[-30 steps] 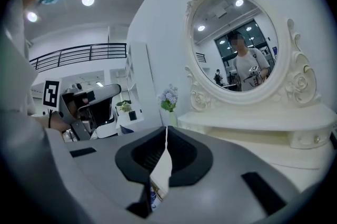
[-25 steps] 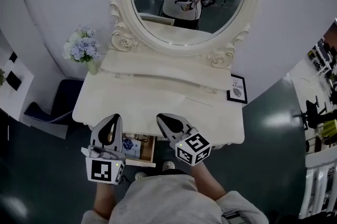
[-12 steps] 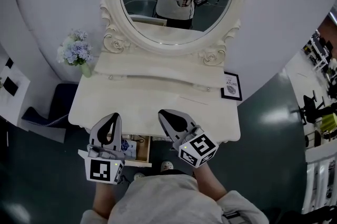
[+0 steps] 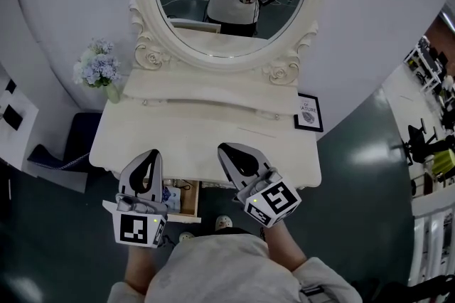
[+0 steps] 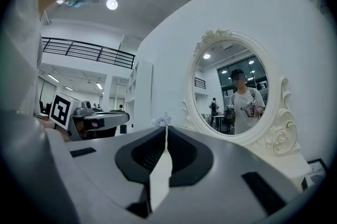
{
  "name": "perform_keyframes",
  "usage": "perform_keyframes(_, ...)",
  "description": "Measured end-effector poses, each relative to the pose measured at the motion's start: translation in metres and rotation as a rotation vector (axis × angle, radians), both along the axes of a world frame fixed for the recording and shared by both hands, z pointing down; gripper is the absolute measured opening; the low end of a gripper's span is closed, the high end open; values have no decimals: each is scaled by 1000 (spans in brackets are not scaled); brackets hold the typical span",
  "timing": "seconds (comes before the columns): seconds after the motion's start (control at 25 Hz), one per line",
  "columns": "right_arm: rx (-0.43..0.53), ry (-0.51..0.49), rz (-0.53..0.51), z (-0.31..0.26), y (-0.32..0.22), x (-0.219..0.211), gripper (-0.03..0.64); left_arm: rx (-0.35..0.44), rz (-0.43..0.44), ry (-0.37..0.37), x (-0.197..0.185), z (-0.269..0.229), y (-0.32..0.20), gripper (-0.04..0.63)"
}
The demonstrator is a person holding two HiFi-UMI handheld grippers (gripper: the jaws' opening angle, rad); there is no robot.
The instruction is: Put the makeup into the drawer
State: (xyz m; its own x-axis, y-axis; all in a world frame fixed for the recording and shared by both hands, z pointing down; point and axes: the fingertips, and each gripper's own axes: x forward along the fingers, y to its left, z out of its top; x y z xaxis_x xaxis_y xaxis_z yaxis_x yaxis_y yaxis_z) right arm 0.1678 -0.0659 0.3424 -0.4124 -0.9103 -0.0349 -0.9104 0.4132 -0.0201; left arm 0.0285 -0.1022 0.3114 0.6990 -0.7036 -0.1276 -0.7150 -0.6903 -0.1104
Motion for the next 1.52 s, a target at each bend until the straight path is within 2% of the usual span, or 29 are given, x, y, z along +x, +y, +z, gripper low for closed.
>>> perform_keyframes(0.2,42,14,11,-12,8,4,26,-19,14,-37,2,7,5,14)
perform_keyframes(0.32,54,19,19,-17,13,7,26,0,11,-5,5,-1,7,14)
perform_keyframes(0.44,68,24,25,-20,18,8,26,-8,17,-20,4,2,10,14)
perform_keyframes(0.6,84,27,29,-24,23,7,26,3,18,12,5,-4,13,14)
perform_keyframes(1.52,102,26,52,-26,38,5,26,4,35,23,7,-4,24,14)
